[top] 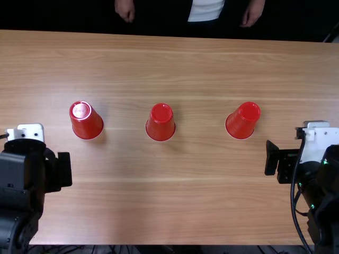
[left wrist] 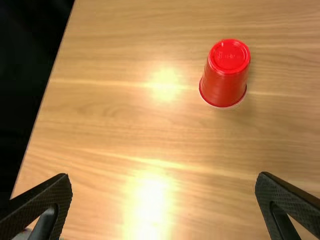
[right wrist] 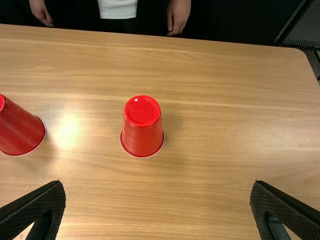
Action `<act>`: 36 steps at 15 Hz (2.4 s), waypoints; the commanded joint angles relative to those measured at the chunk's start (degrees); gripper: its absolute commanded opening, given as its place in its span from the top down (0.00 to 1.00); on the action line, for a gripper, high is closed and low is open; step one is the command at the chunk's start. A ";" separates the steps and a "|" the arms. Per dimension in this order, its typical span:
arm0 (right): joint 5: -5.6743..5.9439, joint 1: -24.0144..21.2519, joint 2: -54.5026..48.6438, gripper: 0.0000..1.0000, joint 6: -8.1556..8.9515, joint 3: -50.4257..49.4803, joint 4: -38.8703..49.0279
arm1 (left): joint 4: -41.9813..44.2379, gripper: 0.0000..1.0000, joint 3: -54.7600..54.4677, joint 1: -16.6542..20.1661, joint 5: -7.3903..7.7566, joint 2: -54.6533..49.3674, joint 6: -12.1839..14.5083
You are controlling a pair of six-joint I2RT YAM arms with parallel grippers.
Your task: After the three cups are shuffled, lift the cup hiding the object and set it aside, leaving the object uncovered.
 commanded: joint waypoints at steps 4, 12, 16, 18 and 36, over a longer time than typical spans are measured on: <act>-0.17 -0.22 0.78 0.00 0.09 2.23 0.41 | -1.97 0.00 2.39 1.74 3.35 1.09 -6.77; -2.28 14.72 17.75 0.00 2.93 16.29 0.31 | -1.54 0.00 3.45 -0.02 8.94 1.53 -6.25; -2.28 21.40 25.83 0.00 6.84 18.75 0.62 | -1.97 0.00 4.50 -0.10 8.94 4.52 -6.14; -2.28 23.95 31.19 0.00 7.78 21.56 0.83 | -1.97 0.00 4.42 -0.10 8.94 4.61 -6.14; -2.49 32.48 59.67 0.00 10.74 34.31 2.20 | -1.12 0.00 2.57 0.16 8.94 4.26 -6.14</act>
